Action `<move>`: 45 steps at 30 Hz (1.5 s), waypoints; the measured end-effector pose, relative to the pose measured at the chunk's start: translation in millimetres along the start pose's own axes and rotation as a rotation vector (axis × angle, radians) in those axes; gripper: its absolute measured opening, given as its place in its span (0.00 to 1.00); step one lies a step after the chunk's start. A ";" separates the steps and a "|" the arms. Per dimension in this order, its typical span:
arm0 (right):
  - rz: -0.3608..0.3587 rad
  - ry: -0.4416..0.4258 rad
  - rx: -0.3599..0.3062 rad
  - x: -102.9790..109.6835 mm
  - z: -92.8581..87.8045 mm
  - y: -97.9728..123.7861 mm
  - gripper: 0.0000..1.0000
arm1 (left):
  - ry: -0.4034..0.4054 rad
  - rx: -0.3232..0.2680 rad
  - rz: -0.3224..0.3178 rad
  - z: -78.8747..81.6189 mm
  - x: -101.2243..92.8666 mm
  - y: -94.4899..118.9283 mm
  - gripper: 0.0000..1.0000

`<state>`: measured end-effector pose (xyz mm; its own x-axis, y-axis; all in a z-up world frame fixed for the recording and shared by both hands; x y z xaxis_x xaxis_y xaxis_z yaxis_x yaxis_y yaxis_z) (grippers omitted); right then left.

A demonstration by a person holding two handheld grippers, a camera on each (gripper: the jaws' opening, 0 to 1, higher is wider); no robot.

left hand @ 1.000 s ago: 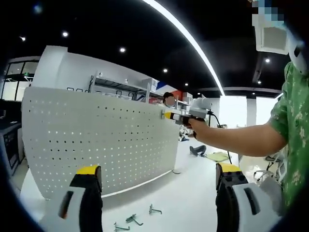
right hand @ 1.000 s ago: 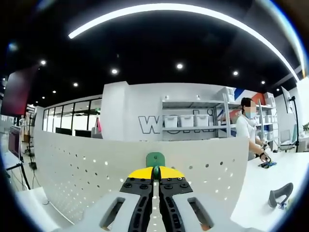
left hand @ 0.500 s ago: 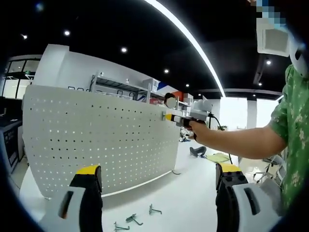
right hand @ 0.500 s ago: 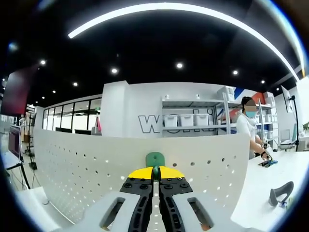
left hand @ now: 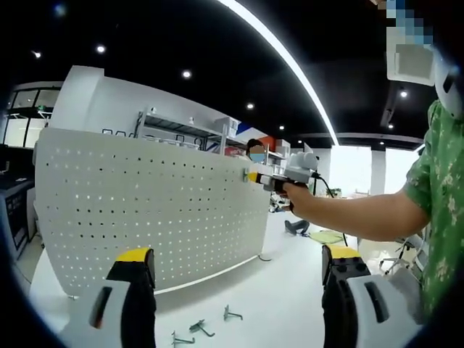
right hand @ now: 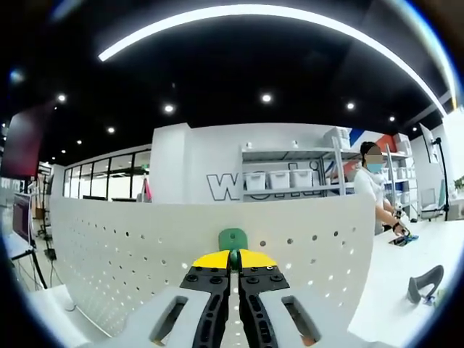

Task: Insert the hook assembly into the mounting plate slot until the hook locks in place.

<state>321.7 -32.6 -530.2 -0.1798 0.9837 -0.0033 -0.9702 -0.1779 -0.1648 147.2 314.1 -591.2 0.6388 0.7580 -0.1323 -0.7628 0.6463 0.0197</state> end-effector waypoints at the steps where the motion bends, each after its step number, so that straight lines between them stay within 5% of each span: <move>1: 0.000 -0.002 -0.001 -0.1 -0.5 0.1 0.01 | -0.001 0.001 0.000 -0.1 0.1 -0.1 0.98; 45: 0.013 -0.025 0.025 -1.9 -20.2 -1.1 0.06 | 0.004 0.021 0.004 -4.3 5.2 -3.5 0.93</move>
<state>326.4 -33.8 -550.0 -0.1957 0.9805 0.0197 -0.9715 -0.1911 -0.1403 152.7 315.3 -596.2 0.6355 0.7600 -0.1360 -0.7628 0.6452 0.0415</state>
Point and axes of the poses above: the point that each gripper's makers call its tool centre point, and the gripper's own axes: y roughly backward along the fingers, x roughly to its left, z roughly out of its top, the point moved 8 cm from there along y, roughly backward along the fingers, and after that the axes turned 7 degrees about z, right-handed, at the moved point
